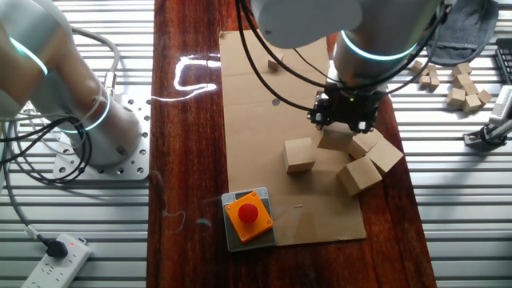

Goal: Stack the blocks into a pyramid shape

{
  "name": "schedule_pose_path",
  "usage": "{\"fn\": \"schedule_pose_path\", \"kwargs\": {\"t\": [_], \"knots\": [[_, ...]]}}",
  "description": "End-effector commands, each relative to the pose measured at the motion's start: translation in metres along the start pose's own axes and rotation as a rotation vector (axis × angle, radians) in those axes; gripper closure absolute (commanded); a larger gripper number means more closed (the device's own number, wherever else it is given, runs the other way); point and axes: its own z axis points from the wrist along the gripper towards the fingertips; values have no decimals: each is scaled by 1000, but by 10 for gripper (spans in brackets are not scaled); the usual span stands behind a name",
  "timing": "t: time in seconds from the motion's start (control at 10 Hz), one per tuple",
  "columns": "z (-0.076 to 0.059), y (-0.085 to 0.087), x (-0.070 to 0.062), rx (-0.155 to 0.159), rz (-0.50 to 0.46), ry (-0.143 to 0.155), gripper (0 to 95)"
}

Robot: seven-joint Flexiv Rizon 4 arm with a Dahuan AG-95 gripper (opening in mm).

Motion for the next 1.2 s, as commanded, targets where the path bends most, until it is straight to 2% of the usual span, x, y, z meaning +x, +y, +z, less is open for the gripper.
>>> {"fn": "schedule_pose_path", "kwargs": {"t": [0.1,0.3,0.4,0.8,0.9,1.0,1.1,1.2], "knots": [[-1,1,0,-6,-11,-46,950],[-1,1,0,-5,-6,-52,950],[-1,1,0,-3,-4,-45,950],[-1,1,0,-12,-22,-62,950],[-1,1,0,-16,-26,-74,950],[-1,1,0,-33,-25,-100,950],[-1,1,0,-51,-16,-111,950],[-1,1,0,-55,-18,-108,950]]}}
